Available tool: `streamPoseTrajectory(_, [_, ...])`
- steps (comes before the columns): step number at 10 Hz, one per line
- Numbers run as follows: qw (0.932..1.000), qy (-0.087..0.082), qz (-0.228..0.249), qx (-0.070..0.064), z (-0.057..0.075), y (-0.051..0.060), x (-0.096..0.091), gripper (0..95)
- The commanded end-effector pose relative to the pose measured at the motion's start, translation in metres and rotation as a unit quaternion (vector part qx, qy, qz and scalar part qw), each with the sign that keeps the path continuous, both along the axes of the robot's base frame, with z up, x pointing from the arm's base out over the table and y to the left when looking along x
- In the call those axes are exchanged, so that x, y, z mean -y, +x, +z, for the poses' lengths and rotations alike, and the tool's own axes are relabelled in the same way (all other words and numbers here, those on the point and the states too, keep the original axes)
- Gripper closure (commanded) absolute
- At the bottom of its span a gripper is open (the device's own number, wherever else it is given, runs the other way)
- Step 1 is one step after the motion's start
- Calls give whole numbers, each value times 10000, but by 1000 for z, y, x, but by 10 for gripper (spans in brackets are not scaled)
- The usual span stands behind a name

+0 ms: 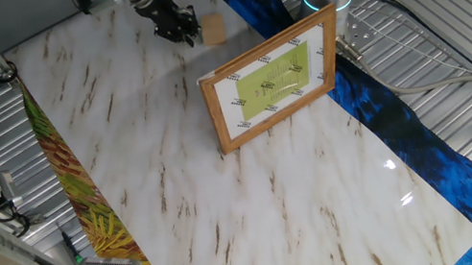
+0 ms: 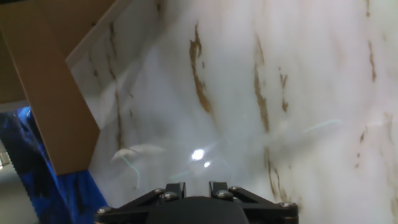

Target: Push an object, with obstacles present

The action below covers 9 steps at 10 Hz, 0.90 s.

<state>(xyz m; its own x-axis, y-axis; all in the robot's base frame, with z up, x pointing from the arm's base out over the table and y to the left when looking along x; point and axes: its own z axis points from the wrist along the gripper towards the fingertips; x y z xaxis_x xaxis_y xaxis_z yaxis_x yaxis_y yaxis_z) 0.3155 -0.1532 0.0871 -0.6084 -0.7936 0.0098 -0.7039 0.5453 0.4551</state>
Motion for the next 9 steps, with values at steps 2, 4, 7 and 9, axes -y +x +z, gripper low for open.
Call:
streamPoseTrajectory(2, [9999, -86, 58, 40, 8, -4, 6, 760])
streamPoseTrajectory(4, [9999, -101, 95, 53, 14, -5, 9, 760])
streamPoseTrajectory(7, [9997, -193, 46, 108, 23, -7, 11, 760])
streamPoseTrajectory(9, [9994, -281, 95, 166, 27, -6, 11, 950])
